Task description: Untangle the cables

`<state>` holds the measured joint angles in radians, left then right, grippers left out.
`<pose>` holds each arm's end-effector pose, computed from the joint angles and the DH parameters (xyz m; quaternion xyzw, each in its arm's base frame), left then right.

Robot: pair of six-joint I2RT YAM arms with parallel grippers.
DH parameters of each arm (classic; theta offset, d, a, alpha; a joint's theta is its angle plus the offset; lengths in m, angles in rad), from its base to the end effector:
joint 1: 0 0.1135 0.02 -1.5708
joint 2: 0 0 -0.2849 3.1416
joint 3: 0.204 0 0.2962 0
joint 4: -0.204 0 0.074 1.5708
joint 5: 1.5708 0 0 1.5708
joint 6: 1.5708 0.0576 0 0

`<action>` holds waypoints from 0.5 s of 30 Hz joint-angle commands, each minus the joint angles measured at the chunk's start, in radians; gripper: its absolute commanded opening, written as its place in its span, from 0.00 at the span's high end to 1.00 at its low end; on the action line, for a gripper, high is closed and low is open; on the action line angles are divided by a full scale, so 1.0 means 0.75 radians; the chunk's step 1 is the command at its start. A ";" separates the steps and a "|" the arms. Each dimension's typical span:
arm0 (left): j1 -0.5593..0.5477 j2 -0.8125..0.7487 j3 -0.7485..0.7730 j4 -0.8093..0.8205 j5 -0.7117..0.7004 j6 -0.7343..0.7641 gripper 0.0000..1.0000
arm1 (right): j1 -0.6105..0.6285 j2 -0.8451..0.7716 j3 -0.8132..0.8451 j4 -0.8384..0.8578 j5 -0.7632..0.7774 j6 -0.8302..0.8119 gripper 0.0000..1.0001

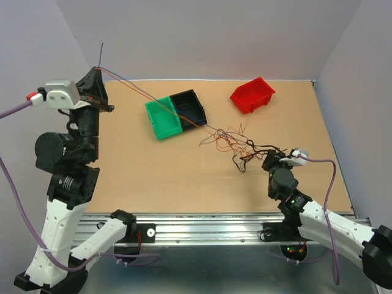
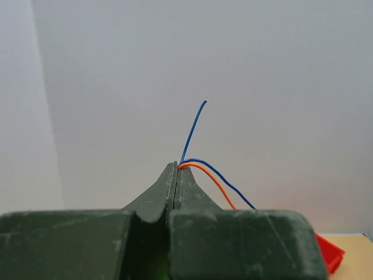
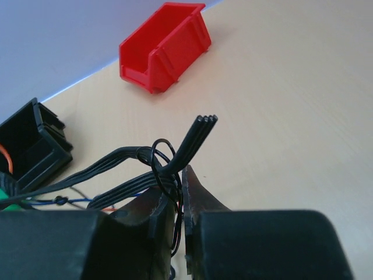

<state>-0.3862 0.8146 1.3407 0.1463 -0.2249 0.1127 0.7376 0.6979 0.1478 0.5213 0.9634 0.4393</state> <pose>0.1410 -0.0435 0.5994 0.0086 0.4431 -0.0738 0.8934 0.1703 0.0909 0.1930 0.2248 0.6765 0.0664 0.6981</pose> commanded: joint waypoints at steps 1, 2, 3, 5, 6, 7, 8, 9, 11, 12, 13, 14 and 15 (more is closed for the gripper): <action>0.000 -0.092 -0.041 0.202 -0.209 0.081 1.00 | -0.041 -0.010 -0.021 -0.085 0.061 0.071 0.86; 0.002 -0.106 -0.055 0.220 -0.177 0.089 1.00 | -0.053 -0.004 -0.015 -0.092 0.055 0.077 0.86; 0.002 -0.119 -0.098 0.232 -0.114 0.099 1.00 | -0.057 0.000 -0.011 -0.098 0.045 0.077 0.86; 0.000 -0.131 -0.135 0.243 0.162 0.095 1.00 | -0.057 0.000 -0.009 -0.100 0.016 0.073 0.86; 0.002 -0.131 -0.151 0.235 0.282 0.105 1.00 | -0.055 0.000 -0.007 -0.100 0.004 0.069 0.86; 0.002 -0.125 -0.161 0.218 0.433 0.113 1.00 | -0.057 0.000 -0.007 -0.100 -0.014 0.053 0.86; 0.000 -0.115 -0.178 0.176 0.692 0.152 1.00 | -0.057 -0.006 -0.007 -0.100 -0.051 0.046 0.86; 0.002 -0.086 -0.200 0.131 0.897 0.173 1.00 | -0.055 -0.010 -0.007 -0.100 -0.067 0.032 0.86; 0.002 -0.060 -0.239 0.112 0.996 0.224 1.00 | -0.055 -0.024 -0.005 -0.100 -0.124 0.012 0.85; 0.000 -0.035 -0.268 0.112 1.028 0.250 1.00 | -0.055 -0.033 -0.005 -0.098 -0.135 -0.001 0.85; 0.000 -0.025 -0.300 0.112 1.056 0.283 1.00 | -0.057 -0.039 -0.005 -0.100 -0.153 -0.011 0.85; 0.002 -0.015 -0.369 0.124 1.115 0.308 1.00 | -0.055 -0.045 -0.003 -0.098 -0.180 -0.023 0.85; 0.002 0.016 -0.401 0.122 1.160 0.360 0.99 | -0.057 -0.051 -0.003 -0.100 -0.225 -0.031 0.85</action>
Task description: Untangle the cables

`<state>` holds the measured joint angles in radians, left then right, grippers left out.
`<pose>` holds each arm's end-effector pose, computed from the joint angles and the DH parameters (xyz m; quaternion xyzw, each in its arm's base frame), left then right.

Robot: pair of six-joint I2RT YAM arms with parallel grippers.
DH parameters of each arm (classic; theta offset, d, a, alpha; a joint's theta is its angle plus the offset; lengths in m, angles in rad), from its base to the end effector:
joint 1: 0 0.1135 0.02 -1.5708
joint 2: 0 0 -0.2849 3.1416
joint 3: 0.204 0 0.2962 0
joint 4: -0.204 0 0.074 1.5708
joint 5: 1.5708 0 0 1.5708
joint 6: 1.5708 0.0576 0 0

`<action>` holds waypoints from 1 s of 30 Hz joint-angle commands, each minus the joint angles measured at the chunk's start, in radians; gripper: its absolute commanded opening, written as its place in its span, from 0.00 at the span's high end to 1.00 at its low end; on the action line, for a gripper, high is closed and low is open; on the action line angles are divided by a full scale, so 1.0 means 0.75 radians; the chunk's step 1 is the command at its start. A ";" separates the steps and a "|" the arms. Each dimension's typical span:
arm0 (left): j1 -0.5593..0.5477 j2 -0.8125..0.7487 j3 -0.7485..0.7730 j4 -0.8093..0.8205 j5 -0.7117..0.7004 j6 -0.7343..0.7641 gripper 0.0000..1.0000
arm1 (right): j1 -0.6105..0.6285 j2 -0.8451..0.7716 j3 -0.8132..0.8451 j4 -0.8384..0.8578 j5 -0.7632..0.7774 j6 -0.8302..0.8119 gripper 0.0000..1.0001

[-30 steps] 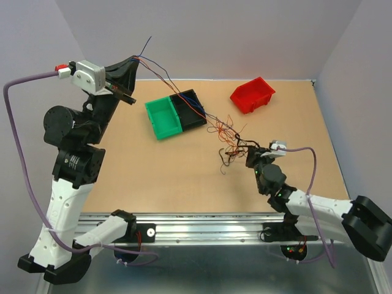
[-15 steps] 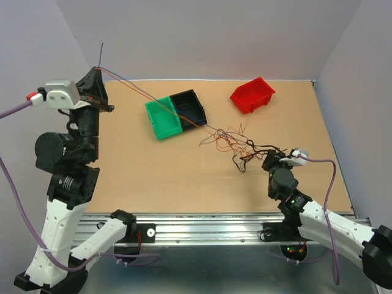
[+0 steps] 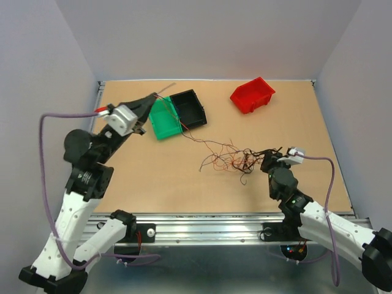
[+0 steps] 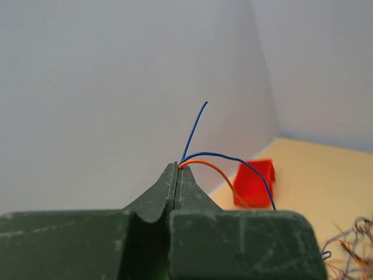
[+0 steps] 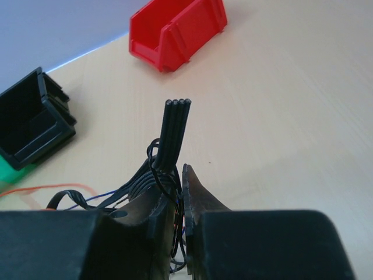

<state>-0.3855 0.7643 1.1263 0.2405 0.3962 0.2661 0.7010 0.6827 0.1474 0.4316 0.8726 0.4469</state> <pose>0.1483 -0.0842 0.5415 0.3111 0.3766 -0.1432 0.8608 0.1733 0.0885 0.1854 0.1953 0.7036 0.0659 0.6800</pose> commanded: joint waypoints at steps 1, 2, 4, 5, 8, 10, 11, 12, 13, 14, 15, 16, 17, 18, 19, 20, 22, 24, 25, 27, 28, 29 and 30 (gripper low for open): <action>0.001 0.098 -0.174 -0.014 0.424 0.187 0.91 | -0.008 -0.033 0.002 0.024 -0.126 -0.054 0.85; -0.001 0.112 -0.199 -0.020 0.465 0.212 0.84 | -0.008 -0.035 0.006 0.022 -0.155 -0.066 0.85; -0.003 0.157 -0.258 -0.028 0.553 0.281 0.68 | -0.008 -0.014 0.024 0.026 -0.251 -0.082 0.85; -0.006 0.169 -0.270 -0.028 0.562 0.289 0.62 | -0.008 -0.004 0.036 0.026 -0.276 -0.091 0.86; -0.012 0.218 -0.307 -0.028 0.599 0.308 0.34 | -0.008 0.059 0.075 0.032 -0.333 -0.111 0.88; -0.036 0.245 -0.324 -0.032 0.605 0.326 0.27 | -0.008 0.086 0.112 0.038 -0.382 -0.133 0.92; -0.050 0.263 -0.346 -0.030 0.597 0.347 0.22 | -0.008 0.106 0.122 0.046 -0.406 -0.138 0.93; -0.069 0.271 -0.356 -0.030 0.583 0.357 0.20 | -0.008 0.114 0.135 0.052 -0.425 -0.146 0.94; -0.120 0.284 -0.373 -0.026 0.544 0.365 0.18 | -0.008 0.119 0.159 0.058 -0.437 -0.162 0.99; -0.144 0.314 -0.381 -0.022 0.521 0.383 0.18 | -0.008 0.121 0.173 0.059 -0.474 -0.172 0.99; -0.173 0.314 -0.387 -0.016 0.503 0.386 0.18 | -0.006 0.119 0.192 0.059 -0.494 -0.179 0.99; -0.218 0.353 -0.395 0.004 0.478 0.386 0.17 | -0.006 0.115 0.222 0.059 -0.543 -0.197 1.00; -0.241 0.378 -0.393 0.013 0.470 0.384 0.16 | -0.008 0.110 0.239 0.057 -0.572 -0.203 0.99; -0.255 0.433 -0.393 0.021 0.462 0.380 0.16 | -0.008 0.110 0.253 0.059 -0.603 -0.213 0.99; -0.269 0.463 -0.389 0.031 0.454 0.375 0.16 | -0.008 0.110 0.286 0.057 -0.631 -0.217 0.99; -0.298 0.494 -0.375 0.043 0.435 0.373 0.16 | -0.008 0.114 0.300 0.059 -0.688 -0.220 0.99; -0.316 0.592 -0.361 0.056 0.417 0.373 0.16 | -0.006 0.137 0.325 0.059 -0.726 -0.215 0.99; -0.341 0.672 -0.334 0.058 0.386 0.369 0.16 | -0.008 0.163 0.362 0.059 -0.758 -0.215 0.99; -0.351 0.697 -0.330 0.064 0.380 0.371 0.16 | -0.008 0.192 0.370 0.059 -0.765 -0.219 0.99; -0.382 0.762 -0.318 0.086 0.341 0.363 0.16 | -0.008 0.217 0.388 0.059 -0.777 -0.222 0.99; -0.392 0.785 -0.311 0.088 0.325 0.363 0.16 | -0.008 0.233 0.390 0.059 -0.779 -0.222 1.00; -0.402 0.805 -0.299 0.090 0.288 0.363 0.17 | -0.008 0.239 0.394 0.061 -0.779 -0.222 0.99; -0.410 0.844 -0.293 0.088 0.274 0.363 0.17 | -0.008 0.241 0.399 0.059 -0.777 -0.224 0.99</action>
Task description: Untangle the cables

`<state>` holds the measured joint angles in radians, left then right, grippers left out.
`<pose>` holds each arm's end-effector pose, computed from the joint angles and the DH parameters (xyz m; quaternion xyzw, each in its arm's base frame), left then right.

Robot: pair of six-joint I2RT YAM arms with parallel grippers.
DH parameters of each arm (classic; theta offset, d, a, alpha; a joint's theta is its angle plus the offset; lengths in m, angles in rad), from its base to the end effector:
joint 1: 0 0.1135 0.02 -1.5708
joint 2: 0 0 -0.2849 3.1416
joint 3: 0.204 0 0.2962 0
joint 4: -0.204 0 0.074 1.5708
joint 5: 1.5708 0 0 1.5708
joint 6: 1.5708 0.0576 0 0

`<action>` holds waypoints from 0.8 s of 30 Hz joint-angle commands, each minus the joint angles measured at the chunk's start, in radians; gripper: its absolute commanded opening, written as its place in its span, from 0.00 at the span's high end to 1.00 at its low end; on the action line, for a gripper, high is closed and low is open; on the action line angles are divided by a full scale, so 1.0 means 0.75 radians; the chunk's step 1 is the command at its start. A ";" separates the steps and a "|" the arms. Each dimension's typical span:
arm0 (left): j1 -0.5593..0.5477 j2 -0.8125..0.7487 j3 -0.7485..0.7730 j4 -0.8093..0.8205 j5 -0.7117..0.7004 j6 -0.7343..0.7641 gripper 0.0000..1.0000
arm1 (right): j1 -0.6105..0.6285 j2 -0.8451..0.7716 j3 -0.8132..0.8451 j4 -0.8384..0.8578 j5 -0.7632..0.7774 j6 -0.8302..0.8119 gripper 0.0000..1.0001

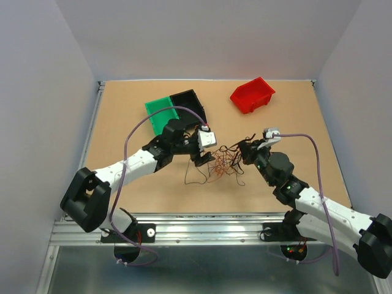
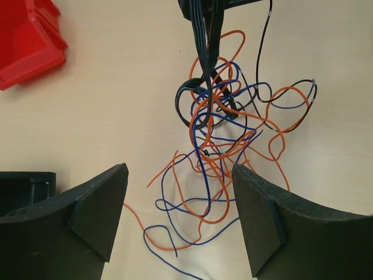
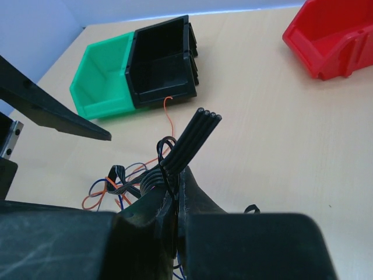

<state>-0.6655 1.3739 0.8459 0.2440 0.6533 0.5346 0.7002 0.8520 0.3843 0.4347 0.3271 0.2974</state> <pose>0.2616 -0.2498 0.2650 0.5868 0.5167 -0.2933 0.5502 0.2007 0.1449 0.2465 -0.0309 0.7174 0.2254 0.6585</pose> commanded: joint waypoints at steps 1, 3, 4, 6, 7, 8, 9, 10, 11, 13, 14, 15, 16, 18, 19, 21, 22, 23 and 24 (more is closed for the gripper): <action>-0.047 0.046 0.085 0.084 -0.077 0.007 0.18 | -0.007 0.017 0.081 0.056 -0.050 -0.022 0.99; -0.049 0.076 0.097 0.076 -0.073 0.001 0.25 | -0.007 0.003 0.071 0.059 -0.046 -0.022 0.99; -0.053 0.085 0.101 0.074 -0.065 -0.001 0.28 | -0.007 -0.003 0.064 0.057 -0.039 -0.020 0.99; -0.056 0.113 0.120 0.055 -0.053 -0.005 0.36 | -0.007 -0.019 0.056 0.061 -0.025 -0.020 0.99; -0.058 0.125 0.128 0.049 -0.051 -0.005 0.41 | -0.005 -0.025 0.052 0.061 -0.021 -0.020 0.99; -0.064 0.154 0.144 0.033 -0.051 0.001 0.45 | -0.005 -0.032 0.046 0.061 -0.019 -0.020 0.99; -0.064 0.170 0.152 0.025 -0.051 -0.001 0.49 | -0.005 -0.034 0.046 0.061 -0.015 -0.020 0.99; -0.066 0.185 0.175 0.000 -0.055 0.003 0.70 | -0.007 -0.034 0.042 0.061 -0.015 -0.022 0.99; -0.068 0.197 0.189 -0.018 -0.059 0.007 0.86 | -0.007 -0.036 0.042 0.059 -0.011 -0.022 0.99; -0.070 0.220 0.216 -0.049 -0.069 0.005 1.00 | -0.005 -0.040 0.030 0.059 0.014 -0.018 0.99; -0.070 0.216 0.224 -0.057 -0.092 -0.005 1.00 | -0.007 -0.042 0.015 0.054 0.028 -0.014 1.00; -0.070 0.205 0.220 -0.055 -0.106 -0.011 1.00 | -0.007 -0.044 0.003 0.050 0.042 -0.006 0.99; -0.068 0.167 0.216 -0.053 -0.126 -0.019 1.00 | -0.007 -0.050 -0.009 0.046 0.087 0.016 0.99; -0.066 0.116 0.200 -0.041 -0.200 -0.052 1.00 | -0.007 -0.060 -0.060 0.034 0.165 0.043 0.99; -0.056 0.048 0.193 -0.035 -0.222 -0.070 1.00 | -0.007 -0.066 -0.079 0.032 0.196 0.059 0.99; -0.027 -0.050 0.181 -0.021 -0.261 -0.140 1.00 | -0.007 -0.095 -0.136 -0.003 0.283 0.129 0.99; 0.016 -0.081 0.181 -0.023 -0.270 -0.166 1.00 | -0.007 -0.105 -0.152 -0.025 0.314 0.184 0.99; 0.042 -0.109 0.185 -0.023 -0.278 -0.195 1.00 | -0.007 -0.134 -0.161 -0.082 0.343 0.211 0.99; 0.073 -0.134 0.191 -0.023 -0.284 -0.248 1.00 | -0.007 -0.148 -0.167 -0.117 0.376 0.237 0.99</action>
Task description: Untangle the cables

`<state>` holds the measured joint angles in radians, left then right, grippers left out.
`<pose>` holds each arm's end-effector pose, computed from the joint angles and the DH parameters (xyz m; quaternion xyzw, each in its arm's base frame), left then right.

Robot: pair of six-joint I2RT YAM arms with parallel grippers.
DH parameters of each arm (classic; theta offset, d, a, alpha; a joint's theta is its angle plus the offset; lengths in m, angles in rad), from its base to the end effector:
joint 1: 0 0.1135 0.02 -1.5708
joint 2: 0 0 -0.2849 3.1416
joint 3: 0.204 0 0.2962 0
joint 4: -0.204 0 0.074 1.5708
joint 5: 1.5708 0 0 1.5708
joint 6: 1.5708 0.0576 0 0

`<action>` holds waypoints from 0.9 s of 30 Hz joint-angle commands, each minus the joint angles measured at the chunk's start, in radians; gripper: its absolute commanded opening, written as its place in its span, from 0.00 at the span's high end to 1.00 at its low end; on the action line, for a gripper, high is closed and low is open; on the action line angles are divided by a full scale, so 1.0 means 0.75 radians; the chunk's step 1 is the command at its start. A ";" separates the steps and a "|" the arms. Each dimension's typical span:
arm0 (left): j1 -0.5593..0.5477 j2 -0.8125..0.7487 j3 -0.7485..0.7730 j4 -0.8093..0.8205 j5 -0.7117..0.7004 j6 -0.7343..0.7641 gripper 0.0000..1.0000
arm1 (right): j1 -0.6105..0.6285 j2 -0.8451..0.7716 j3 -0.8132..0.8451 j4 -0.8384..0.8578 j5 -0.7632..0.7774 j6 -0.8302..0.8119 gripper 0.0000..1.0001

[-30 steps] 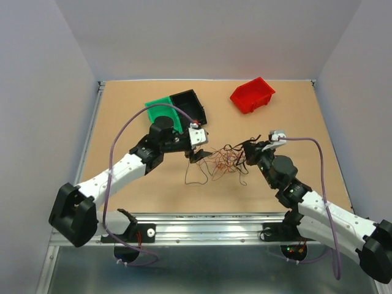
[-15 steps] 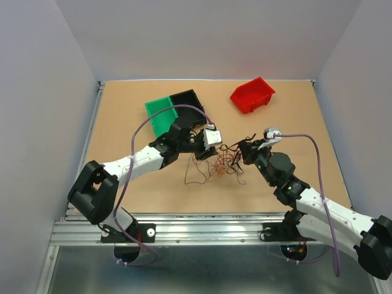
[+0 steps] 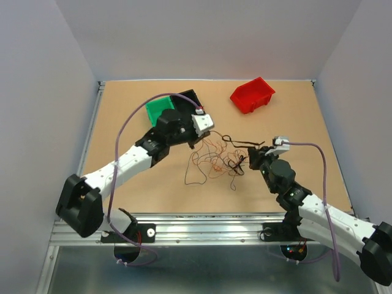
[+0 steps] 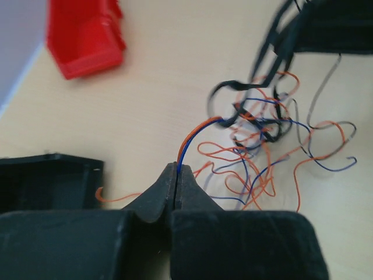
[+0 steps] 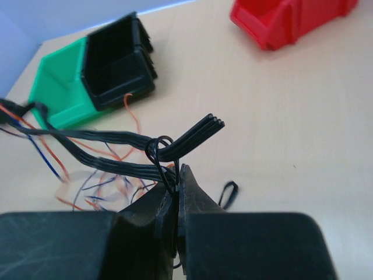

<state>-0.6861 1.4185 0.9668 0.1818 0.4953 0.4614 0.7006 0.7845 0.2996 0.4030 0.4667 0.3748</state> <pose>0.2798 -0.2645 0.2892 0.5434 0.5674 -0.2597 0.5615 0.1910 0.1272 0.2224 0.0386 0.7315 0.1915 0.6533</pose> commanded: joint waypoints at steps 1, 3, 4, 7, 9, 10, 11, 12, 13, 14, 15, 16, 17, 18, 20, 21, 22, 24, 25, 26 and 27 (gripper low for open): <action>0.141 -0.234 0.034 0.060 -0.073 -0.177 1.00 | -0.008 -0.078 -0.054 -0.112 0.265 0.157 0.99; 0.254 -0.267 0.036 0.069 -0.065 -0.241 1.00 | -0.008 -0.164 -0.064 -0.185 0.339 0.204 0.99; 0.282 -0.294 0.034 0.073 -0.079 -0.261 1.00 | -0.008 -0.199 -0.072 -0.202 0.404 0.216 0.99; 0.336 -0.345 0.004 0.109 -0.184 -0.308 1.00 | -0.008 -0.348 -0.107 -0.292 0.494 0.287 0.99; 0.352 -0.372 -0.013 0.134 -0.259 -0.335 1.00 | -0.008 -0.460 -0.129 -0.327 0.527 0.296 0.99; 0.354 -0.380 -0.017 0.140 -0.274 -0.341 1.00 | -0.008 -0.500 -0.136 -0.355 0.533 0.300 1.00; 0.354 -0.388 -0.025 0.152 -0.318 -0.345 1.00 | -0.008 -0.536 -0.140 -0.370 0.541 0.304 0.99; 0.356 -0.402 -0.025 0.154 -0.349 -0.359 1.00 | -0.008 -0.571 -0.150 -0.388 0.562 0.306 0.99; 0.358 -0.404 -0.025 0.154 -0.384 -0.364 1.00 | -0.008 -0.648 -0.154 -0.402 0.574 0.308 0.99; 0.360 -0.410 -0.025 0.158 -0.441 -0.376 1.00 | -0.008 -0.682 -0.156 -0.445 0.592 0.322 0.99; 0.389 -0.431 -0.025 0.161 -0.531 -0.396 1.00 | -0.008 -0.757 -0.162 -0.492 0.631 0.333 0.99; 0.405 -0.443 -0.027 0.167 -0.546 -0.402 1.00 | -0.008 -0.758 -0.164 -0.492 0.650 0.337 0.99; 0.424 -0.464 -0.031 0.175 -0.552 -0.413 1.00 | -0.006 -0.812 -0.166 -0.527 0.660 0.337 0.99; 0.432 -0.484 -0.056 0.193 -0.493 -0.413 1.00 | -0.008 -0.833 -0.168 -0.533 0.662 0.329 0.99; 0.434 -0.549 -0.086 0.212 -0.371 -0.413 1.00 | -0.006 -0.858 -0.158 -0.533 0.652 0.312 1.00; 0.434 -0.564 -0.091 0.212 -0.297 -0.397 1.00 | -0.008 -0.856 -0.150 -0.533 0.648 0.308 1.00; 0.432 -0.578 -0.093 0.208 -0.256 -0.386 1.00 | -0.006 -0.848 -0.132 -0.533 0.656 0.296 0.99; 0.432 -0.578 -0.076 0.185 -0.280 -0.394 1.00 | -0.008 -0.819 -0.109 -0.584 0.695 0.298 0.99; 0.434 -0.578 -0.074 0.181 -0.306 -0.390 1.00 | -0.008 -0.813 -0.099 -0.603 0.748 0.320 0.99; 0.434 -0.578 -0.074 0.185 -0.355 -0.400 1.00 | -0.008 -0.811 -0.083 -0.643 0.772 0.333 1.00; 0.436 -0.582 -0.074 0.187 -0.425 -0.404 1.00 | -0.008 -0.809 -0.074 -0.664 0.791 0.343 0.99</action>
<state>-0.3592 0.9962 0.9009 0.2687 0.2436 0.1734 0.7006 0.1688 0.1974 -0.0288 0.9459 0.5991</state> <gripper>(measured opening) 0.036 0.049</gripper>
